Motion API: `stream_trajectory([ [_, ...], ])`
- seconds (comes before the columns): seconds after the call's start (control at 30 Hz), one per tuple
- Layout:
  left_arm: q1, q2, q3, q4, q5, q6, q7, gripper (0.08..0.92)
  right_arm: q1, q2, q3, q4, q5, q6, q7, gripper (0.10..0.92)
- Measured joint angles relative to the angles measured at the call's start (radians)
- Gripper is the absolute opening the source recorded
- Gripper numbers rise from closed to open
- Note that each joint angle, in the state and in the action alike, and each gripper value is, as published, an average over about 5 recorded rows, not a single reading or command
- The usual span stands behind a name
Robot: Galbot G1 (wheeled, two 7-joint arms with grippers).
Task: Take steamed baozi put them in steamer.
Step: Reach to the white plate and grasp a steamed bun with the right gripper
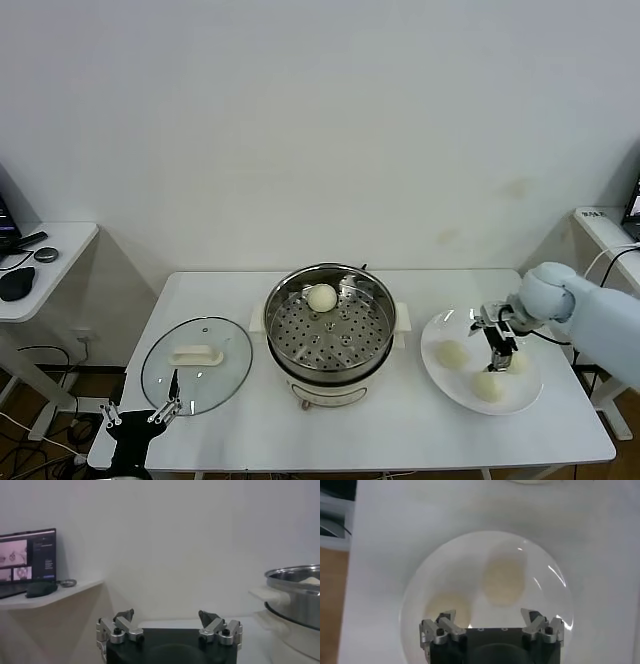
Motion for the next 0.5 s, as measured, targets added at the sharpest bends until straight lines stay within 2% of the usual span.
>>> stream_trajectory([
  [0.5,-0.001,0.002,-0.016,0.014,0.018,-0.012,-0.007,0.823,-0.061,0.144,0.055,-0.132,-0.057,0.0,0.027,0.822],
])
